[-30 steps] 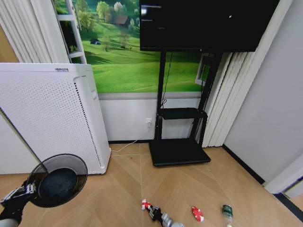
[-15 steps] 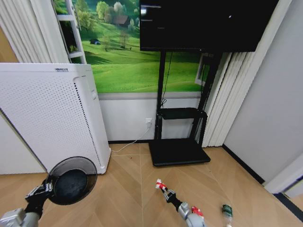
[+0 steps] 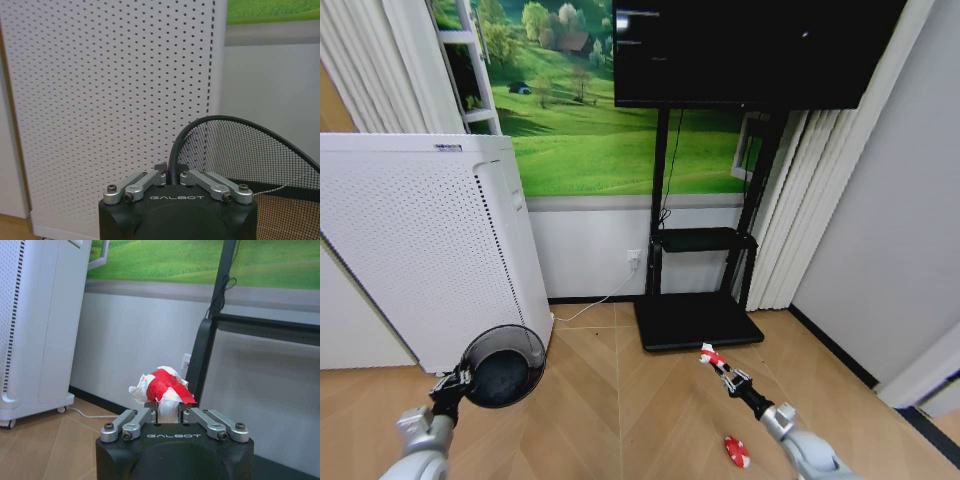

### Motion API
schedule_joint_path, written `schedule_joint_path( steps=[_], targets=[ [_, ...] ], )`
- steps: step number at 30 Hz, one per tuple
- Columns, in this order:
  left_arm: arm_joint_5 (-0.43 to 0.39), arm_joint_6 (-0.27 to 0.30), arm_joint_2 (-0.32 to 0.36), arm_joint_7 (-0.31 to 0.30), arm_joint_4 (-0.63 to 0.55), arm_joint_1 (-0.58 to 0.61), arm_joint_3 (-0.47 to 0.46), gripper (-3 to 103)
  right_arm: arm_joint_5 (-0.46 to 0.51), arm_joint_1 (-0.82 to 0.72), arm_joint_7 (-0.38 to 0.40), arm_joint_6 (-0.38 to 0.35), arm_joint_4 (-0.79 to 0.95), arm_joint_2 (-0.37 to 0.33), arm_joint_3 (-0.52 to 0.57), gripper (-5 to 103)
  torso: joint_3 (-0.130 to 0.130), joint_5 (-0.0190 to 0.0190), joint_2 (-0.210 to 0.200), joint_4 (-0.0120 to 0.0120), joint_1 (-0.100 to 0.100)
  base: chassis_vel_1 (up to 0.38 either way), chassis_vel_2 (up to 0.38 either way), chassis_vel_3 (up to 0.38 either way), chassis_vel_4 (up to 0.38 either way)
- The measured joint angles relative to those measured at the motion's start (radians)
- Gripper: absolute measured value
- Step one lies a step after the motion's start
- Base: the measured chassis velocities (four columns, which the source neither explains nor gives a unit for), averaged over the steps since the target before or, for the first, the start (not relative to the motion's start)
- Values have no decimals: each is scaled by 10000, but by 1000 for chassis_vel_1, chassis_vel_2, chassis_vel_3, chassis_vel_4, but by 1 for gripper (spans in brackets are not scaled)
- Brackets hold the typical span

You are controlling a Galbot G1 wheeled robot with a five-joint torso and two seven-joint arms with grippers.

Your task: Pick up the trash bin and place the garbage on the floor into it.

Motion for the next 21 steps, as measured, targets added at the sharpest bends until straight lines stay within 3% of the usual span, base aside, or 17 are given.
schedule_joint_path(
  steps=[2, 4, 7, 11, 14, 17, 19, 21],
  targets=[
    [97, 20, -10, -10, 319, -404, 401, 6, 29, 114, 98, -160, 214, -34, -144, 19, 0, 7, 0, 1, 0, 0, 0, 0, 0],
    [144, 64, -1, -22, 1188, -1501, 1443, 6, 36, 262, 320, -605, 736, -56, -462, 19, 1, -9, 0, -3, 1, 0, 0, 0, 0],
    [158, 52, -65, -14, 1830, -2334, 2183, 6, -71, 276, 459, -854, 1161, -29, -739, 19, 1, 8, 0, -5, 1, 0, 0, 0, 0],
    [170, -28, -327, 86, 2315, -2933, 2770, 6, -181, 177, 484, -973, 1532, 12, -959, 19, 1, -4, 0, -2, 1, 0, 0, 0, 0],
    [466, -211, -1338, 163, 3184, -3579, 3336, 6, -481, -63, 481, -947, 1887, 245, -1280, 19, 0, -4, -1, -8, 1, 0, 0, 0, 0],
    [553, -237, -1479, 183, 3283, -3606, 3381, 6, -521, -61, 477, -931, 1897, 301, -1338, 19, 0, -2, 0, -7, 1, 0, 0, 0, 0],
    [1009, -373, -2074, 305, 3927, -3833, 3449, 6, -688, 39, 460, -902, 2056, 643, -1686, 19, 0, -2, 0, -3, 0, 0, 0, 0, 0],
    [1107, -410, -2219, 337, 4246, -3990, 3447, 6, -720, 74, 472, -945, 2161, 770, -1860, 19, -1, 2, 0, -1, -1, 0, 0, 0, 0]
  ],
)
